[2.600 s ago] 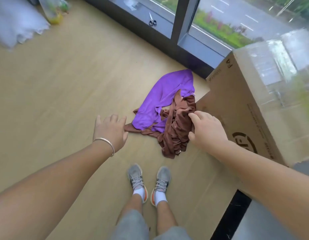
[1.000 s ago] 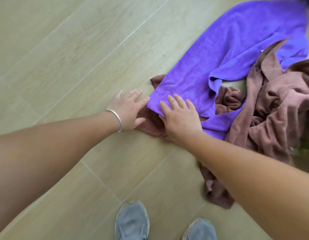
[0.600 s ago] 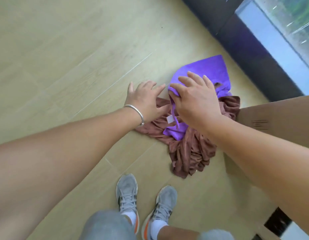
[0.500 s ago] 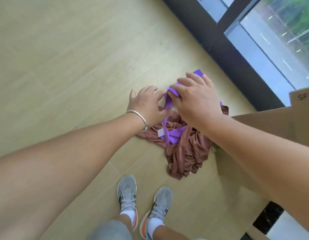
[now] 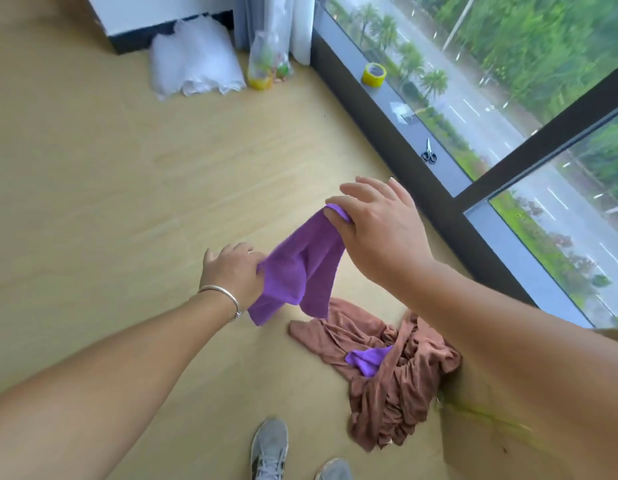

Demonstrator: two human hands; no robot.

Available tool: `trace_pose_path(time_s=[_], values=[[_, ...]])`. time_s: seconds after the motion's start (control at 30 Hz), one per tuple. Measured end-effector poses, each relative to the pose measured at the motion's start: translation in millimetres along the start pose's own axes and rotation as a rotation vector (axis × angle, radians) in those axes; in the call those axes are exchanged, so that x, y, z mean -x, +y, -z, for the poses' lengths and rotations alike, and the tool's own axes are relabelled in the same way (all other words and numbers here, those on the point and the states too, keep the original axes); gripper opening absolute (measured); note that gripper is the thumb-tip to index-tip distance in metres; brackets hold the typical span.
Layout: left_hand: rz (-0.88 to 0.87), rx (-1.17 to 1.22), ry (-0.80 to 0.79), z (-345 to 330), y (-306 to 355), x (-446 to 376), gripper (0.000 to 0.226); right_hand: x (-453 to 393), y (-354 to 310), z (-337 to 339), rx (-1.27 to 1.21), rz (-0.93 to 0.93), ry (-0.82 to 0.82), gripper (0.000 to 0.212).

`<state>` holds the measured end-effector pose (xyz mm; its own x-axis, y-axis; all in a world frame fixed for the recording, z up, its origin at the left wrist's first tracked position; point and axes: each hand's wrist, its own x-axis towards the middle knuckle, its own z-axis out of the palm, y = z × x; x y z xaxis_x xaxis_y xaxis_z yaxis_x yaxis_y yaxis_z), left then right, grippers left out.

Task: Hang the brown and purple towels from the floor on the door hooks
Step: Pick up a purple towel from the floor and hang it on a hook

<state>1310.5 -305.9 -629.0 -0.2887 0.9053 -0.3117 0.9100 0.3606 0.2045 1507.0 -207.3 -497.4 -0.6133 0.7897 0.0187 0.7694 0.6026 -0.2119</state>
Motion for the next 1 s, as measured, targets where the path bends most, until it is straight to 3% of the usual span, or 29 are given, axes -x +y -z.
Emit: trace_pose_path(time_s=[0.13, 0.3, 0.4, 0.6, 0.7, 0.87, 1.0], values=[[0.208, -0.036, 0.025, 24, -81, -4, 0.03, -31, -47, -1, -0.037, 0.108, 0.04, 0.039], [0.365, -0.048, 0.142, 72, -162, 5, 0.026, -57, -87, -8, -0.092, 0.199, 0.152, 0.036], [0.474, -0.037, 0.201, 99, -213, 24, 0.028, -68, -106, -18, -0.074, 0.225, 0.138, 0.038], [0.408, 0.005, 0.464, 116, -267, 87, 0.027, -75, -123, -50, 0.063, 0.298, 0.031, 0.04], [0.352, 0.005, 0.507, 95, -275, 120, 0.026, -57, -115, -74, 0.173, 0.365, -0.064, 0.032], [0.248, -0.005, 0.409, 19, -254, 200, 0.017, 7, -92, -121, 0.142, 0.391, -0.209, 0.029], [0.209, 0.022, 0.259, -56, -216, 264, 0.035, 76, -59, -169, 0.143, 0.379, -0.41, 0.033]])
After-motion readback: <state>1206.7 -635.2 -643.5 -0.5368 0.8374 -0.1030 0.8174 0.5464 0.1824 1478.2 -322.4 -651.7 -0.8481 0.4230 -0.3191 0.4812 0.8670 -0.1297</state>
